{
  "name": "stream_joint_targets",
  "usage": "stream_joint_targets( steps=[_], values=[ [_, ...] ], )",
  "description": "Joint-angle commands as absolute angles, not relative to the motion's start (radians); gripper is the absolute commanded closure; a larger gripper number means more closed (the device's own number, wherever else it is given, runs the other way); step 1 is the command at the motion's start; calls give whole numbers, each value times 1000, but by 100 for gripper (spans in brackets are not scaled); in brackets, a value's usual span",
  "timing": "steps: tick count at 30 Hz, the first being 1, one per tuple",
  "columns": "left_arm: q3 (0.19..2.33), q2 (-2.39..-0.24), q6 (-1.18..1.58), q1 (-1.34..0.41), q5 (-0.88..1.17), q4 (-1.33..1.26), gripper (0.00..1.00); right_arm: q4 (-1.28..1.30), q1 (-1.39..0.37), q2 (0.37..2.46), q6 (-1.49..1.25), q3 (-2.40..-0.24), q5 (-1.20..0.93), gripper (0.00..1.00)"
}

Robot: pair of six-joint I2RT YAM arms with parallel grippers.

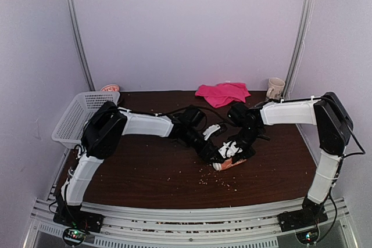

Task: Roll the towels
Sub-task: Pick up the towel from the center of the board.

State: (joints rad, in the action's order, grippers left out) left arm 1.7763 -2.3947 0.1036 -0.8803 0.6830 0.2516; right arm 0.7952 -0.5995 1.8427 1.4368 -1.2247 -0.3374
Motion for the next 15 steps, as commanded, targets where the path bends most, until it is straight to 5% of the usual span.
stream_joint_targets(
  steps=[1,15],
  values=[
    [1802,-2461,58,-874,686,389,2,792,-595,1837,1433,-1209,-301,92],
    [1953,-2554,16,-902,815,522,3,774,-611,1843,1421,-1204,-287,92]
  ],
)
